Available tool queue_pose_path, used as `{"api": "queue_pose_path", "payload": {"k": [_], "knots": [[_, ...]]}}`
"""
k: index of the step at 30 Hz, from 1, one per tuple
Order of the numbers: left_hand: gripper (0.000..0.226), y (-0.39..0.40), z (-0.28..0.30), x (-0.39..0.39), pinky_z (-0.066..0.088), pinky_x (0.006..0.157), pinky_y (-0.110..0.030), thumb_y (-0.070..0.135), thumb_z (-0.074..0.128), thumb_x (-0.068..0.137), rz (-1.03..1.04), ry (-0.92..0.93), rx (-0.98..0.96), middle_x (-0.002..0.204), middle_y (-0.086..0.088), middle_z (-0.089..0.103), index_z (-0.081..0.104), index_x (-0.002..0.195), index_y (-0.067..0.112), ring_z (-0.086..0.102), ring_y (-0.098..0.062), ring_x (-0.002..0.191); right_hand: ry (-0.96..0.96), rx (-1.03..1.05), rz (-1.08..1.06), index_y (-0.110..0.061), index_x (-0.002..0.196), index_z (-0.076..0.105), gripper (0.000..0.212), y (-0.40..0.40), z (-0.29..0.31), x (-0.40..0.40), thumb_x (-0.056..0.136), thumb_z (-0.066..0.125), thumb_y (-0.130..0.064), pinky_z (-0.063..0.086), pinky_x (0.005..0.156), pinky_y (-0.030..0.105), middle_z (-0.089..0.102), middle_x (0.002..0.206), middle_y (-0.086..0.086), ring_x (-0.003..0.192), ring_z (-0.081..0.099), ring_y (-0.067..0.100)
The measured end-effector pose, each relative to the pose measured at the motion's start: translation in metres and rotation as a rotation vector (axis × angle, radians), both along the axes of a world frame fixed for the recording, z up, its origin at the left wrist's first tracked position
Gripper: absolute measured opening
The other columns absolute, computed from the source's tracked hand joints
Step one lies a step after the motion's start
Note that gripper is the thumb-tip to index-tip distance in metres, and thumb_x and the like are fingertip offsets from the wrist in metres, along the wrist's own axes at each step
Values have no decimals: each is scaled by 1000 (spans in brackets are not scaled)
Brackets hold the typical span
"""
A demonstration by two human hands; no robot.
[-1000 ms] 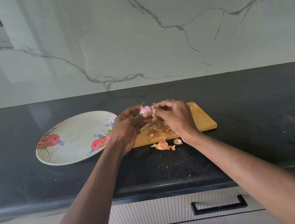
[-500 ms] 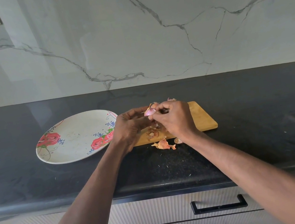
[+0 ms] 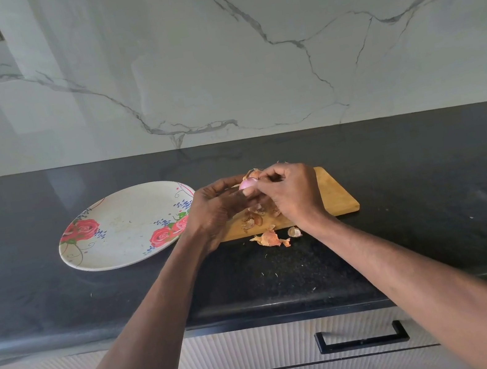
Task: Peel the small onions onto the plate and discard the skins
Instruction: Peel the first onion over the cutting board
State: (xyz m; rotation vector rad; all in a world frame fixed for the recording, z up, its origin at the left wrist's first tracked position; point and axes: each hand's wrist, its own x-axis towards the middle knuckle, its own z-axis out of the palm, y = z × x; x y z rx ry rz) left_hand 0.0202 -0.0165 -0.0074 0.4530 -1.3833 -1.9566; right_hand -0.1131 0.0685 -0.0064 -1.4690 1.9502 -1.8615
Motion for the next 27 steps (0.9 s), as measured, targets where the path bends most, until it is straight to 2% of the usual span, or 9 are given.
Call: {"api": "queue_pose_path", "payload": {"k": [7,11,13,15,17,20,23,25,27], "knots": [[35,-5,-1,-1,62,82,-37,-14,58,88,0,68,132,110,-29,71,59,121,-3,74,-34,90,-173,9,27,-5,89,77,8,-2,4,-4,87,70,-1,62,61,33,75,76,6,62,73,17],[30,-9,-1,-1,62,80,-33,-14,53,92,27,79,182,110,-25,71,62,118,-2,74,-33,93,66,34,20,-2,95,76,8,2,2,0,89,70,-2,52,61,12,71,78,-6,62,66,-8],[25,-9,-1,0,62,77,-32,-10,53,95,32,60,166,108,-21,73,63,116,-1,74,-29,93,216,28,-4,-5,85,79,7,2,0,3,87,72,-4,54,75,18,71,76,-9,71,64,-11],[23,-9,-1,-1,63,80,-35,-7,54,96,38,48,154,110,-20,73,64,116,-1,73,-28,95,208,31,1,-11,91,80,6,1,1,2,86,76,-12,57,76,22,73,80,-9,76,66,-5],[22,-9,0,-1,62,82,-36,-5,54,97,50,31,150,107,-19,73,65,116,0,73,-28,94,151,37,33,-12,104,78,20,0,2,-2,84,80,-18,57,72,18,76,88,-7,77,69,-3],[20,-8,0,-1,63,79,-34,-3,56,96,33,20,135,103,-21,73,66,113,-2,74,-28,91,172,48,48,-10,108,77,25,-2,2,-5,84,80,-15,55,76,13,78,99,1,77,65,-12],[29,-8,-2,-1,62,84,-36,5,68,84,31,10,108,108,-22,73,67,113,-3,73,-29,95,188,32,28,-9,104,78,20,-2,-1,-5,85,79,-14,53,81,18,78,97,0,77,63,-16],[35,-7,-3,-2,60,89,-40,5,70,80,33,0,95,111,-23,72,67,114,-5,73,-30,98,165,10,20,-9,98,80,15,-1,-3,-2,84,79,-15,54,78,23,77,88,-6,76,67,-8],[26,-5,-3,-3,61,86,-36,-2,67,86,42,2,81,106,-21,74,67,112,-7,74,-27,93,160,-9,2,-12,90,81,13,-2,-5,1,83,80,-23,57,80,39,76,81,-8,74,70,7]]}}
